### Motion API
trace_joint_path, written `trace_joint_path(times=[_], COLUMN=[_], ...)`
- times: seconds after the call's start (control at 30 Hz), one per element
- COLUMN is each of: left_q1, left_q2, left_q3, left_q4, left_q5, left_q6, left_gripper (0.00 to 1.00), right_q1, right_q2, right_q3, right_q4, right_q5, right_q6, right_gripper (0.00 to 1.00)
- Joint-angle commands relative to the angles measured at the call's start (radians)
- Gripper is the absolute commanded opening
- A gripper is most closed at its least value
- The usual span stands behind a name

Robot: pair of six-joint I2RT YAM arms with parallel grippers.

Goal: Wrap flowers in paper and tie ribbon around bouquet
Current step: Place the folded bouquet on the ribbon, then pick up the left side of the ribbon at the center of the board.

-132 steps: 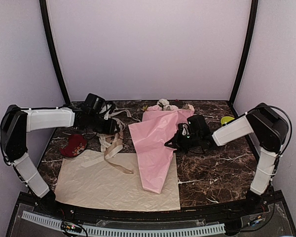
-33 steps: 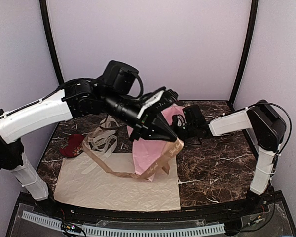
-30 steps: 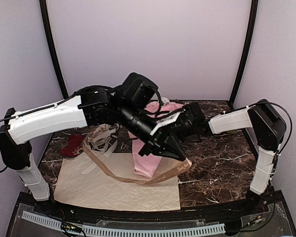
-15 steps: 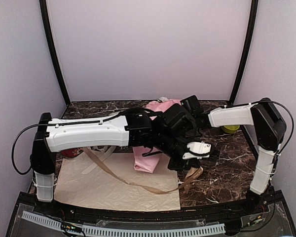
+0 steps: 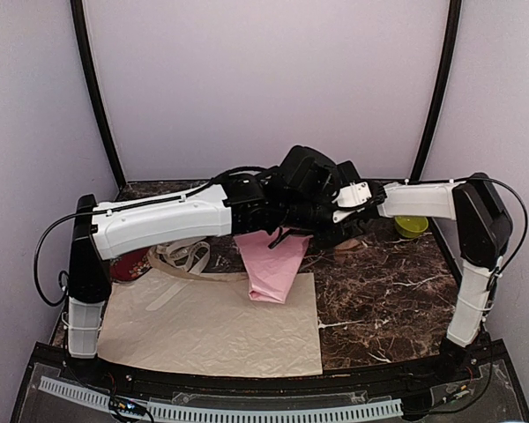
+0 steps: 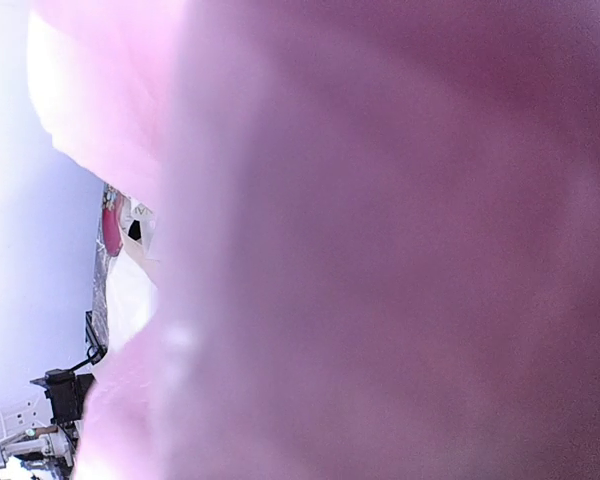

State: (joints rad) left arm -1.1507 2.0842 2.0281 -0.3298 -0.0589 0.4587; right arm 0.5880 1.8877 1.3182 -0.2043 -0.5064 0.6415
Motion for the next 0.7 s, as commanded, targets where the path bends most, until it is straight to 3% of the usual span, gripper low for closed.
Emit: trace_joint_path(times=[0.0, 0.2, 0.37, 0.47, 0.6, 0.67], left_q1=[-0.012, -0.011, 0.057, 0.211, 0.53, 0.693], left_q2=[-0.026, -0.142, -0.366, -0.507, -0.637, -0.678], left_q3=[0.002, -0.088, -0.344, -0.477, -0.677, -0.802], left_q4=[-0.012, -0.103, 0.015, 0.018, -0.011, -0.011], left_q5=[0.139, 0.323, 0.239, 0.077, -0.021, -0.006], left_q6=[-0.051, -0.047, -0.198, -0.358, -0.602, -0.704], left_gripper=[0.62, 0.7, 0.71, 0.7, 0.64, 0.64], right_q1=[0.012, 0.012, 0.015, 0.018, 0.022, 0.026], right_q2=[-0.001, -0.008, -0.029, -0.041, -0.053, -0.062], right_q3=[-0.002, -0.036, -0.075, -0.1, -0.135, -0.155], right_q4=[0.011, 0.045, 0.067, 0.078, 0.091, 0.108], right_q5=[-0.021, -0.021, -0.014, -0.022, -0.022, -0.022], right_q6=[-0.026, 0.004, 0.023, 0.023, 0.034, 0.04], right_gripper=[0.0, 0.0, 0.0, 0.0, 0.0, 0.0])
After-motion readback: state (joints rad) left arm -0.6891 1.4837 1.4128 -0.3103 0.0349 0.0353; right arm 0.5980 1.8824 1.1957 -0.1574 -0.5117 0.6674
